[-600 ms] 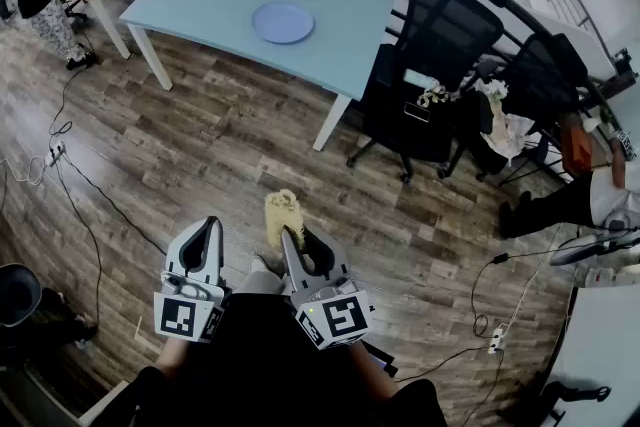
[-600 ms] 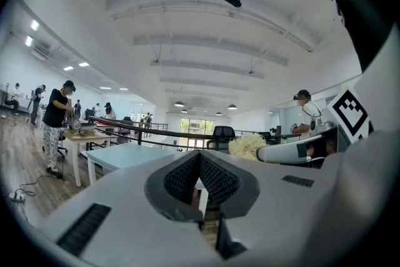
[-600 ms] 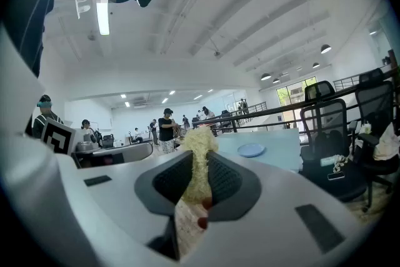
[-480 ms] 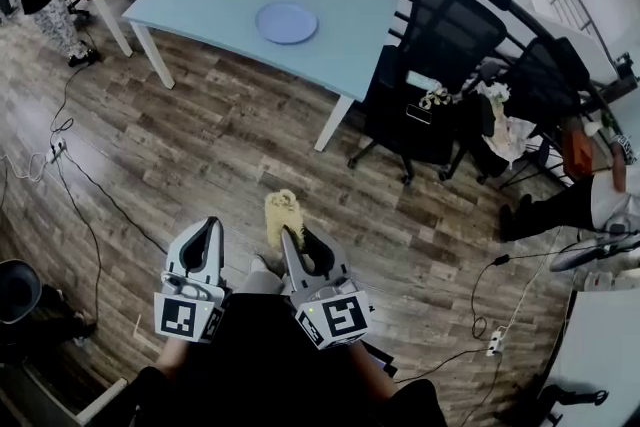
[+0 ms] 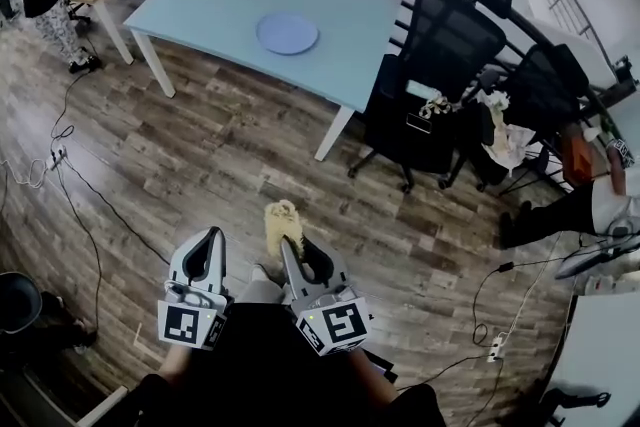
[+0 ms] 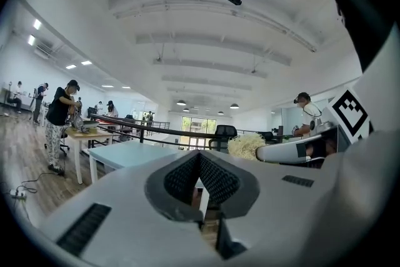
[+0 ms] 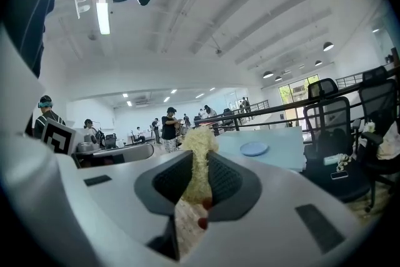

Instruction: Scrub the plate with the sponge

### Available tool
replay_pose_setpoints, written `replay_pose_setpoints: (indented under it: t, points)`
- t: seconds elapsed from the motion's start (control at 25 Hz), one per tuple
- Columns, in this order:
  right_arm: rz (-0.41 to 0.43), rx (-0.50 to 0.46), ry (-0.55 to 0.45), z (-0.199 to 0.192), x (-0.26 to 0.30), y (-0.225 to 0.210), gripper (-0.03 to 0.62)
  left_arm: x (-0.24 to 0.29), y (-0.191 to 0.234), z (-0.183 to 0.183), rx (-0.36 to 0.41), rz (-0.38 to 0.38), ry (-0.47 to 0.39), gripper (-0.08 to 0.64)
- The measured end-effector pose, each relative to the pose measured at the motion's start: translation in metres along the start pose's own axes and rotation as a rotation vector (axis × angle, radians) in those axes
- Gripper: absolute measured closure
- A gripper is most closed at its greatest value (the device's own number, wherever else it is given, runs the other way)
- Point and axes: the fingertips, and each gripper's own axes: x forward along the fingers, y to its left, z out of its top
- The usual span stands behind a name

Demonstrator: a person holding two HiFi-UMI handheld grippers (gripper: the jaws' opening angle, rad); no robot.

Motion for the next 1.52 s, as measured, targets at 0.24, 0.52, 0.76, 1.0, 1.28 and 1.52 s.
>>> replay_pose_setpoints:
  t: [0.24,0.52,0.76,1.0,1.28,1.52]
  points:
    - [-0.03,0.023,-0.017,0.0,0.002,0.0,0.52,0.001,0.006,-0.004,-0.005,-0.035,0.0,0.561]
    - [-0.042,0.024,-0.023,-0.003,0.01,0.013,0.521,-0.006,0.025,-0.007,-0.012,-0.04,-0.008,0.561]
    - [-0.036,0.027,-0.031,0.004,0.021,0.012,0.52,0.001,0.03,-0.001,-0.01,-0.051,-0.03,0.561]
    - [-0.03,0.042,-0.038,0.004,0.042,-0.002,0.522,0.017,0.037,-0.005,-0.011,-0.053,-0.02,0.561]
    - [-0.006,0.046,-0.023,0.004,0.082,-0.022,0.521,0.051,0.059,0.0,-0.005,-0.034,-0.022,0.561]
    - [0.0,0.036,-0.017,0.006,0.115,-0.043,0.522,0.086,0.067,0.003,-0.016,-0.061,-0.06,0.561]
